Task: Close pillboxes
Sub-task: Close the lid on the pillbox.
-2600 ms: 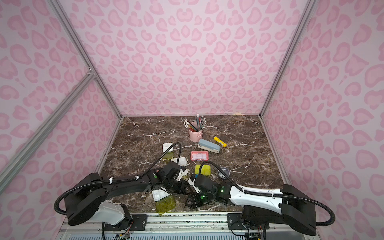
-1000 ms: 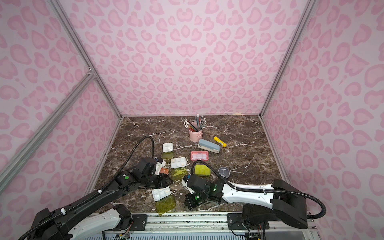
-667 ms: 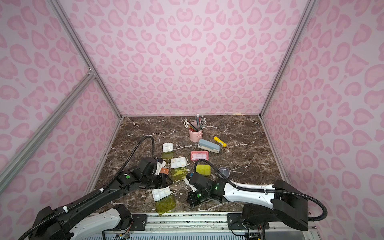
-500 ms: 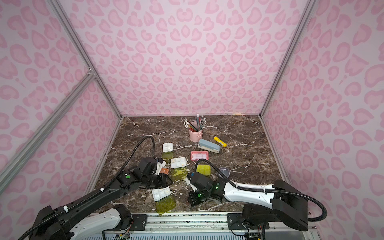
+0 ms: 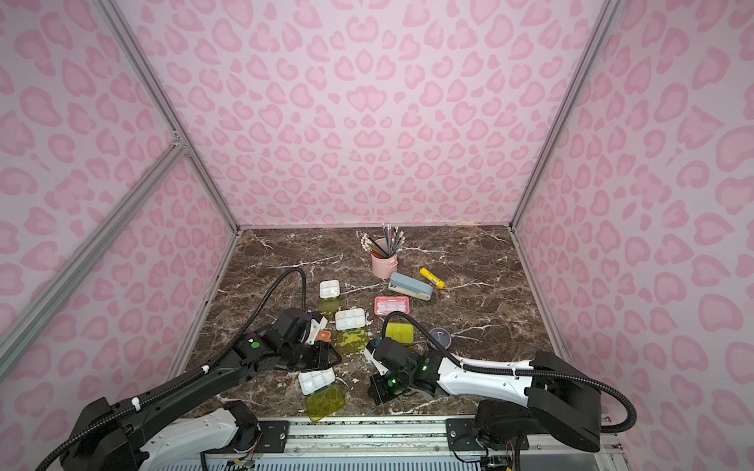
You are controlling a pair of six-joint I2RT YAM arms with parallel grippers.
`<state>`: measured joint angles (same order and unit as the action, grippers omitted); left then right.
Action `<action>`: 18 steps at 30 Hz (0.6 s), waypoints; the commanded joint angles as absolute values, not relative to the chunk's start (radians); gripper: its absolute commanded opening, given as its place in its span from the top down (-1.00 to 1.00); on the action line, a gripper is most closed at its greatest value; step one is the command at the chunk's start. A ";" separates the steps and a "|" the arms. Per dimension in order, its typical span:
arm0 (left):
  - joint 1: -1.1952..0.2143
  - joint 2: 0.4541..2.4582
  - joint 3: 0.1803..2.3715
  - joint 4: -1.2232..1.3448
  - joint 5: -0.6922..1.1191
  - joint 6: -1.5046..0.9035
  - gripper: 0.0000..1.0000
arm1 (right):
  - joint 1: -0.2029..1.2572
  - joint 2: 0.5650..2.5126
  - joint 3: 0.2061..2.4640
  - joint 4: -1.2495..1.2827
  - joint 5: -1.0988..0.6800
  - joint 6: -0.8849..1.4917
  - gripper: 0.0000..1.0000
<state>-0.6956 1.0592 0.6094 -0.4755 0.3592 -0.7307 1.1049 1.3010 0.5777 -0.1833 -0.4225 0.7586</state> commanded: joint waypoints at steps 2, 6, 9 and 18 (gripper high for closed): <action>-0.696 1.060 0.607 -0.458 0.367 -0.719 -0.09 | 1.101 1.310 0.571 -0.166 -0.422 0.748 1.00; -0.696 1.062 0.607 -0.457 0.367 -0.719 -0.10 | 1.100 1.318 0.570 -0.163 -0.422 0.746 0.99; -0.695 1.062 0.607 -0.458 0.367 -0.719 -0.10 | 1.100 1.324 0.571 -0.160 -0.423 0.746 0.85; -0.696 1.050 0.605 -0.467 0.364 -0.716 -0.11 | 1.100 1.335 0.577 -0.158 -0.427 0.744 0.73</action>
<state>-0.6956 1.0550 0.6090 -0.4751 0.3595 -0.7303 1.0992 1.3277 0.5758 -0.1806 -0.4240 0.7555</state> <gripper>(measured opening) 0.554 0.135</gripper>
